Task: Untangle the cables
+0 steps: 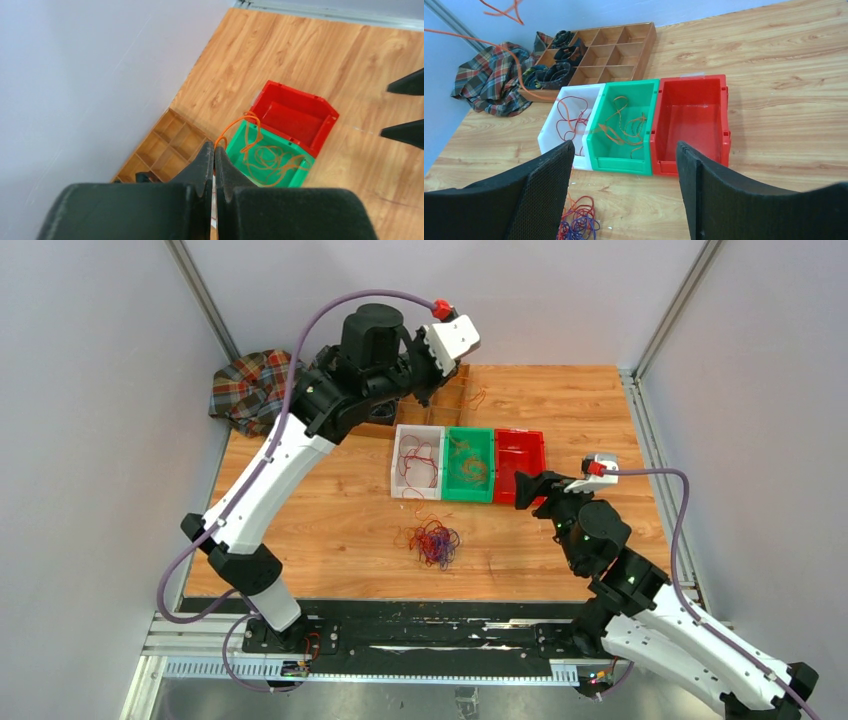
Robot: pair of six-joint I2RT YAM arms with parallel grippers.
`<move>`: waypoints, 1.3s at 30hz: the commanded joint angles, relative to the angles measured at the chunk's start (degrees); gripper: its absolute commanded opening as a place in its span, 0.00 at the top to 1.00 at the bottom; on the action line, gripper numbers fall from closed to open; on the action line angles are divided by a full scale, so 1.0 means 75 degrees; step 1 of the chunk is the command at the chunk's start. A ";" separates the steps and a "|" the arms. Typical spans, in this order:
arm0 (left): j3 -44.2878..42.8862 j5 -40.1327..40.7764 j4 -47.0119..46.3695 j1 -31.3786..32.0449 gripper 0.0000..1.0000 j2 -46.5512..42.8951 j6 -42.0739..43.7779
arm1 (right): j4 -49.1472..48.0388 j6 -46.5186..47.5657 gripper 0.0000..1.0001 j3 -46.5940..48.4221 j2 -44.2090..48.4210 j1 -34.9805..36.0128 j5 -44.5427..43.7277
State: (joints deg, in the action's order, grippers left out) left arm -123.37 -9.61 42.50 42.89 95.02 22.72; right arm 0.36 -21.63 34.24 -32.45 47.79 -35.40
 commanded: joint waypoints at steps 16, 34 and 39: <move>0.0244 0.0104 -0.1317 0.0046 0.99 0.1396 0.0239 | 0.0657 -0.0382 0.31 -0.0052 0.0628 -0.0104 -0.0964; 0.1385 0.0649 -0.1902 0.0046 1.00 0.1487 0.0152 | 0.0645 -0.0478 0.31 -0.0186 0.0630 -0.0104 -0.0963; 0.1924 0.0966 -0.2108 0.0046 1.00 0.1620 0.0405 | 0.0601 -0.0387 0.31 -0.0182 0.0525 -0.0124 -0.1013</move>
State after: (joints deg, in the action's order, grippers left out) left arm -111.02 -5.21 29.95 42.89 106.48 24.03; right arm 5.04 -24.43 33.45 -28.25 47.77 -40.84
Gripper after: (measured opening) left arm 0.011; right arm 0.688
